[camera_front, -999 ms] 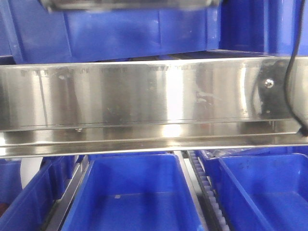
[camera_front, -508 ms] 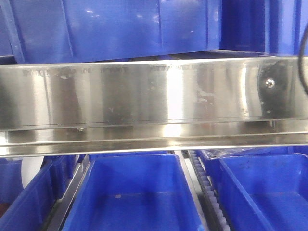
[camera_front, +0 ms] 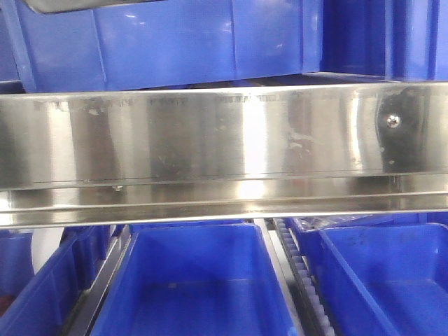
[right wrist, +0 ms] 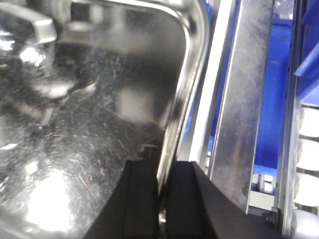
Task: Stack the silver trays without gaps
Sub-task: 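Lift the silver tray with both grippers off the shelf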
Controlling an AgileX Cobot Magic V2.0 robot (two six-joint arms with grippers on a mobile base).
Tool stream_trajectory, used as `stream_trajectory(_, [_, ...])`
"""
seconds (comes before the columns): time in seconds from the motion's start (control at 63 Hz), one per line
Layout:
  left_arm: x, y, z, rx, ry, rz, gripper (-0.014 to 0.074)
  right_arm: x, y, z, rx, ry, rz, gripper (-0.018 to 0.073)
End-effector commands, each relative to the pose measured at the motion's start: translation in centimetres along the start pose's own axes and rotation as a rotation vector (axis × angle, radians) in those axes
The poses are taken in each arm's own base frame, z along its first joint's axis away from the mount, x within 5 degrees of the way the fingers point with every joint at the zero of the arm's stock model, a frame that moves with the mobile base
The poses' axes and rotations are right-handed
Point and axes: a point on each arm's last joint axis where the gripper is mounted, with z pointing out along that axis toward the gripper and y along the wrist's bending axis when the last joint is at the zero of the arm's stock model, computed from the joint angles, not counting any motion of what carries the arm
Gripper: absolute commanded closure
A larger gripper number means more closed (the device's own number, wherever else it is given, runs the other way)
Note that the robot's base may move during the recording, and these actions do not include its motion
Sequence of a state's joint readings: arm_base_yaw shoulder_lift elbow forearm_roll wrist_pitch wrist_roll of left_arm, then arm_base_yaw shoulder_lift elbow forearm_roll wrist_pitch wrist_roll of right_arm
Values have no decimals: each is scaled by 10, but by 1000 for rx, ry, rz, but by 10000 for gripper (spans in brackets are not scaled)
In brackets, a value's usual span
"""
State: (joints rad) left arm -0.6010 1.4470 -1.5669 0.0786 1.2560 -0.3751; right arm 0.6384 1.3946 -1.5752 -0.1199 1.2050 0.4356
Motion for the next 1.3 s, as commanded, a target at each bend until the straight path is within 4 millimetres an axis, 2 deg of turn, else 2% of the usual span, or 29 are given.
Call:
stream_trajectory(0.0, [7,-2,-20,16,1,41,644,-9,5,-24,-88,-150,-12,503])
stream_trajectory(1.285, [5,-2,-18,17,0,42,644,-7,5,-23,-81,-134,-13,503])
